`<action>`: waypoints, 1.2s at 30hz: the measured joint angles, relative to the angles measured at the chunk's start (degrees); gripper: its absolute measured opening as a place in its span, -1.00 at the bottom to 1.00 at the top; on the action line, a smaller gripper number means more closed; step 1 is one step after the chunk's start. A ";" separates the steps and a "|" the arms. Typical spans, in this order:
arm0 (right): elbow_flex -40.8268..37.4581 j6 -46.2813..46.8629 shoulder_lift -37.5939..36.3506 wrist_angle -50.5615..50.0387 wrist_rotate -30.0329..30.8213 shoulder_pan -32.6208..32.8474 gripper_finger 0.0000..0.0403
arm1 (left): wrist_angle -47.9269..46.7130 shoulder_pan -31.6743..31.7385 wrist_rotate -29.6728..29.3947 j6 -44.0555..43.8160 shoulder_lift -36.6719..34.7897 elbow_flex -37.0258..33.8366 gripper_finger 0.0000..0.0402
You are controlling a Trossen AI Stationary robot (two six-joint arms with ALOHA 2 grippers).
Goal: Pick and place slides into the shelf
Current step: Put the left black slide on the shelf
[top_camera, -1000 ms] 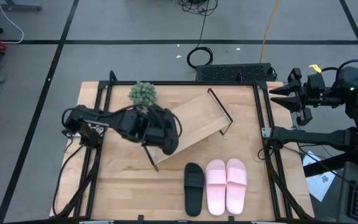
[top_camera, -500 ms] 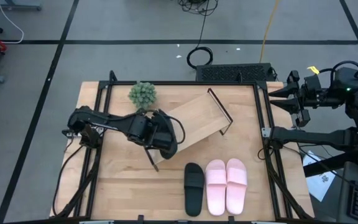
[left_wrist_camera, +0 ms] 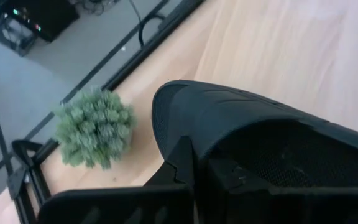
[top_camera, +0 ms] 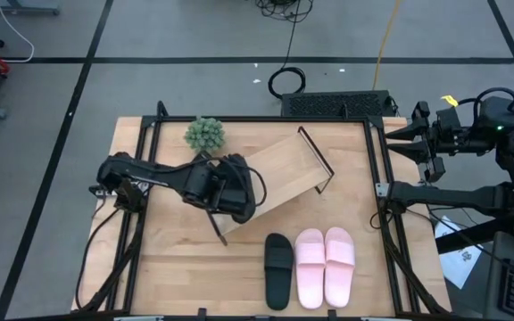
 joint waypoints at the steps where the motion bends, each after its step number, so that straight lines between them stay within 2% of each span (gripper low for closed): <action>1: 0.00 0.00 0.00 0.01 0.00 0.01 -0.45 | 0.13 0.25 0.14 0.60 -0.03 0.65 -1.00; 7: 0.00 0.00 0.00 -0.32 -0.02 0.01 -0.45 | 0.06 0.59 4.00 4.48 -0.11 0.09 -1.00; 17: 0.00 -1.49 0.00 -1.79 -0.04 0.02 -0.45 | -0.04 0.89 2.93 3.46 -0.09 -1.02 -1.00; 29: 0.00 -1.51 0.00 -1.76 -0.09 0.02 -0.45 | 0.01 1.83 4.16 -0.03 -0.09 -5.81 -1.00; 36: 0.00 -2.71 0.00 -1.70 -0.11 0.00 -0.45 | -0.05 1.66 4.35 -1.98 -0.09 -6.29 -1.00</action>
